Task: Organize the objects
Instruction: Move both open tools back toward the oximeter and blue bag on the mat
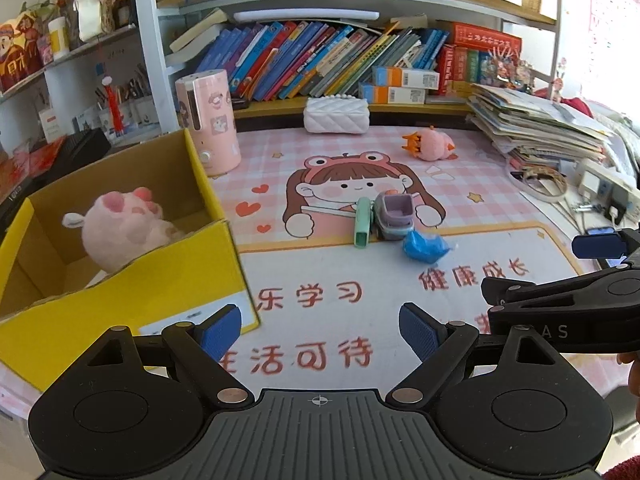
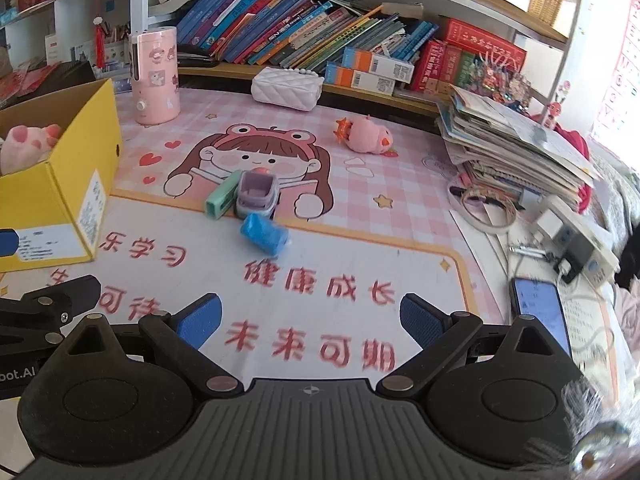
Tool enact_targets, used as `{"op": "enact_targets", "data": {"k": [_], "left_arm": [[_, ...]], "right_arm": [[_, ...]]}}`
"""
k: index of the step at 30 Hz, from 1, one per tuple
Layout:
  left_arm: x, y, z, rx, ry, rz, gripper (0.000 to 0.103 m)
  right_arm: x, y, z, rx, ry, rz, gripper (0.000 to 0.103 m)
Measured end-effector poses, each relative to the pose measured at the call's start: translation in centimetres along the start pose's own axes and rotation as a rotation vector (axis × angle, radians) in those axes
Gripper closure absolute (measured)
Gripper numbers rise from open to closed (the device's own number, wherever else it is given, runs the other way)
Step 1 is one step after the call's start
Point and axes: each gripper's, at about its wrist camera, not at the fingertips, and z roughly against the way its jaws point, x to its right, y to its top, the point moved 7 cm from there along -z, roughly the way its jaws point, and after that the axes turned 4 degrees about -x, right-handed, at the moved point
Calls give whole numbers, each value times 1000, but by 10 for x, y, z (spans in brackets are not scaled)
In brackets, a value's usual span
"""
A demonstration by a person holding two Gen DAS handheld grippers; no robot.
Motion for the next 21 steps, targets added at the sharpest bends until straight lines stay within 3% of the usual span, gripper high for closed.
{"op": "enact_targets", "data": {"k": [7,12,21], "left_arm": [[8,16,-21,-19,38,24,15],[15,16,-37,-82,51,12,15],[22,14,-53,-146,73,17,15]], "right_arm": [[10,20,-28,-13,62,33,12],[8,32,-47,-35,136,62,30],[-9,48,-80,-87,258,184,42]]}}
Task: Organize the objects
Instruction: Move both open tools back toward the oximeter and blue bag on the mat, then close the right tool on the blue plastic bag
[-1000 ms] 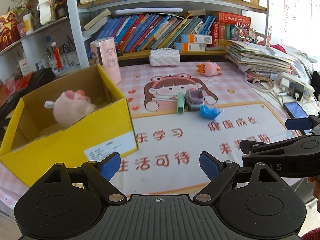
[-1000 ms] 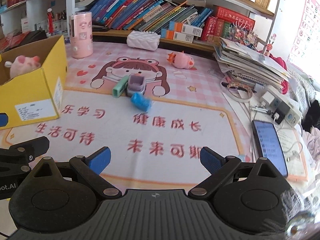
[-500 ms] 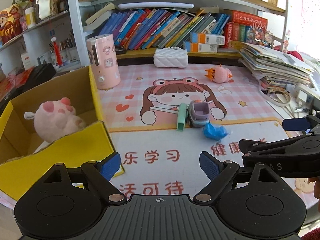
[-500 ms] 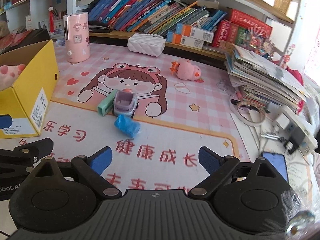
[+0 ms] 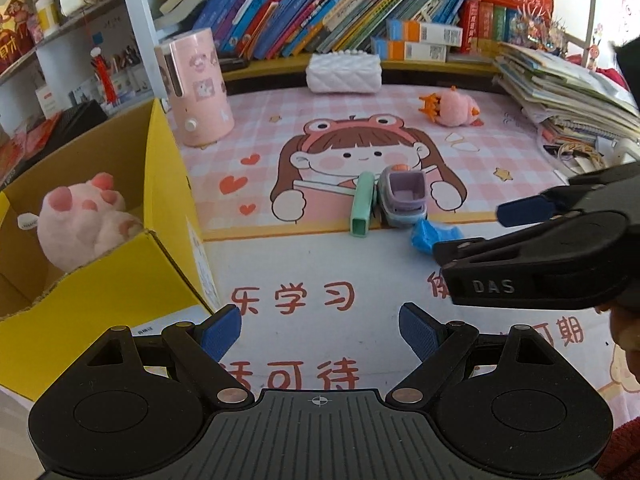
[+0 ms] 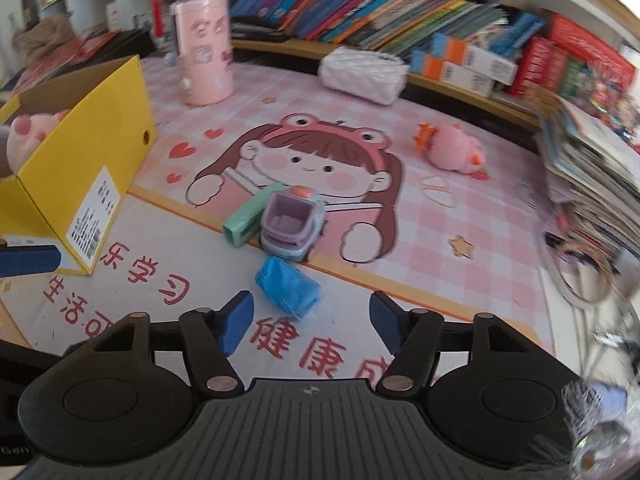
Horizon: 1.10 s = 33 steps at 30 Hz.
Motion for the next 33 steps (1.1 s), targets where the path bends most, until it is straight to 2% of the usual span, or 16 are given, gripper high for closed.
{"op": "enact_targets", "data": {"k": [8,10,13,15,16,24,33], "left_arm": [[1,-1,-5,-29,29,20,15],[0,0,-6,-32,34,26,15],[2,2,-7,-31,37,27,15],[5,5,-7,-26,35,21,15],[7,7,-7,-21,32,17,15],[28,19,-8,8,-2,-24,15],[35,14,-12,-9,-7,-20,15]], "right_arm": [[-4,2,-33,-92,85,62,55],[-4,0,-38,-110,103,65,61],[-2,0,-38,-107,117,62,78],[2,1,-36,-106,134,36,92],[5,2,-34,-97,139,19,95],[30,-1,-10,-46,117,-47,95],[41,-13,-11,-67,106,-71,95]]}}
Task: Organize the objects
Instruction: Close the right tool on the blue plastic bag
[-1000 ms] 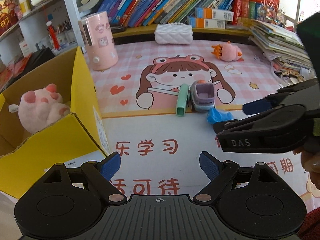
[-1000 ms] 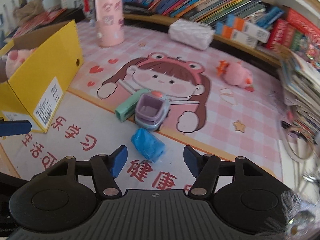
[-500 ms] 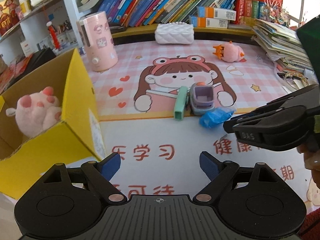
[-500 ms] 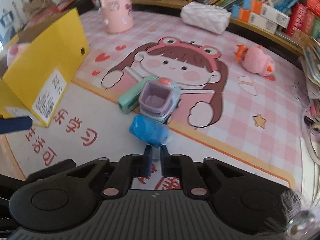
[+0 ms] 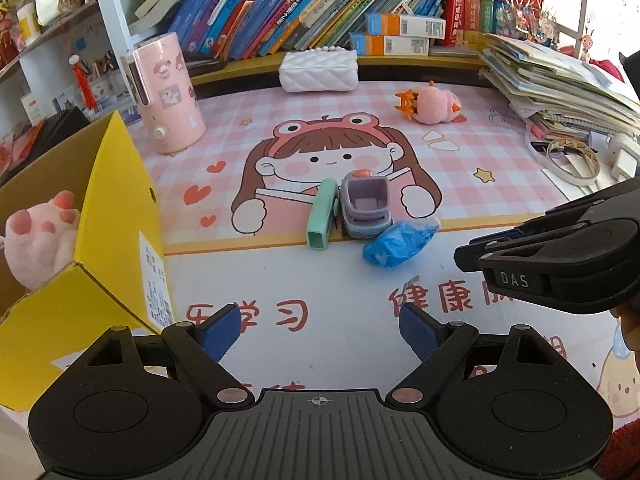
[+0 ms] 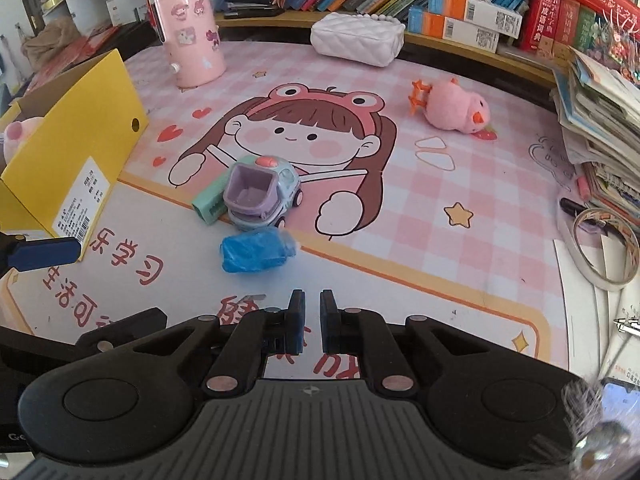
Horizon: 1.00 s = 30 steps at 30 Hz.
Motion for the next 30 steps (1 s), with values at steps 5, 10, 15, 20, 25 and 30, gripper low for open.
{"op": "enact_targets", "data": {"k": [5,10,15,20,25,30], "left_arm": [[-6,-2,2,-1,23,15,15],[-10,-4,4,-6,41,21,15],[-11,-5,5,-6,53,20,15],[-11,0,2,6,46,29,15],[-2,17,-5,49,17,36,16],[11,41,-19,90,-13,30,22]], "right_arm": [[-7,9,2,27,8,7,45],[-22,24,-2,57,43,61,35],[-33,29,-29,11,42,105,43],[-27,29,-33,18,50,81,63],[-6,40,-1,132,2,24,64],[27,39,26,195,-66,-61,64]]}}
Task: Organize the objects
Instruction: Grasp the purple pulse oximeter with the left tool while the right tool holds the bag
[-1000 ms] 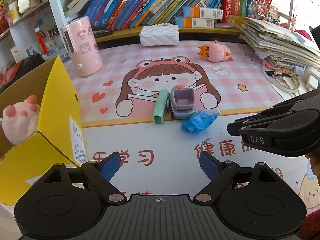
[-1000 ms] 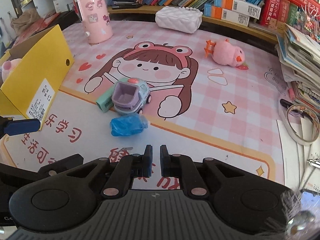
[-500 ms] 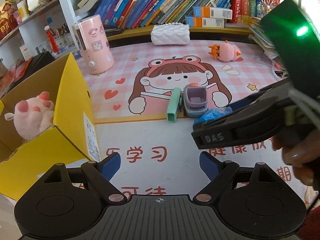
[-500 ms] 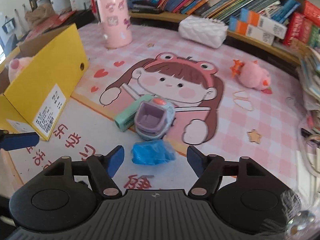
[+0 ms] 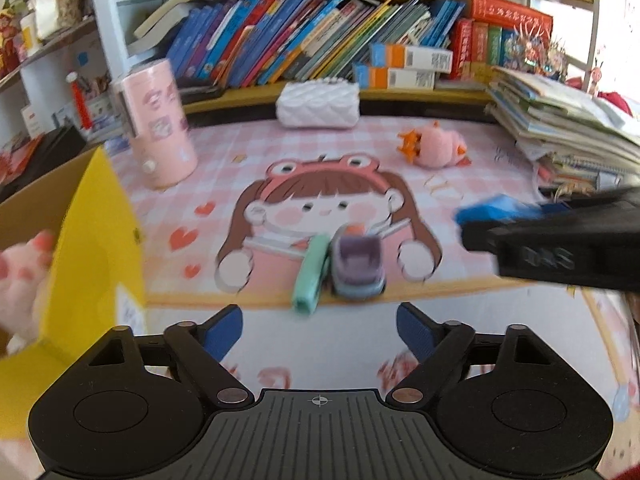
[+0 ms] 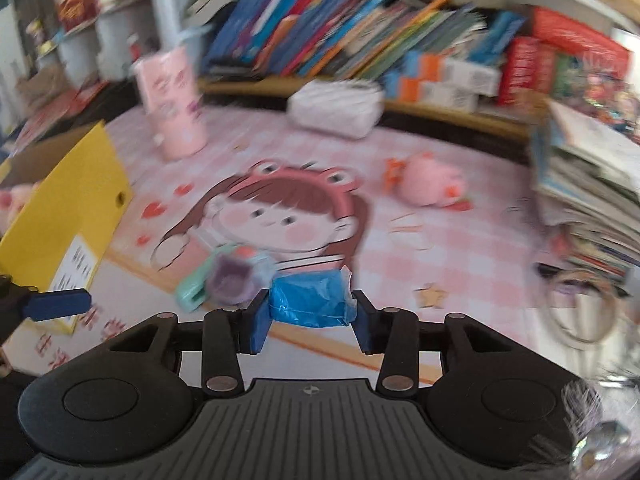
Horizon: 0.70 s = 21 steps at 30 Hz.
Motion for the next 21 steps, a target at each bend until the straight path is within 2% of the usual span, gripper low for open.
{"op": "enact_targets", "data": {"k": [4,7,8,12,19,21], "left_arm": [[10,18,-18,11,-17,-6,36],[16,27,-30,13,-21,-4,41],[17,28,-34,12,-21,-8,45],[25,31,-50,-8,-22,-31,49],[31,27,-66,-48,-1,-86,65],[30,27,-65,-46,-12,-85,65]], "right_arm": [[22,-5,9,4,-47,-49,64],[35,-8,12,3,-74,-69,64],[38,-9,13,2,-80,-74,64],[47,-14,16,-4,-97,-91,64],[55,-18,12,-28,-111,-117,64],[55,-18,11,-32,-111,-120,64]]}}
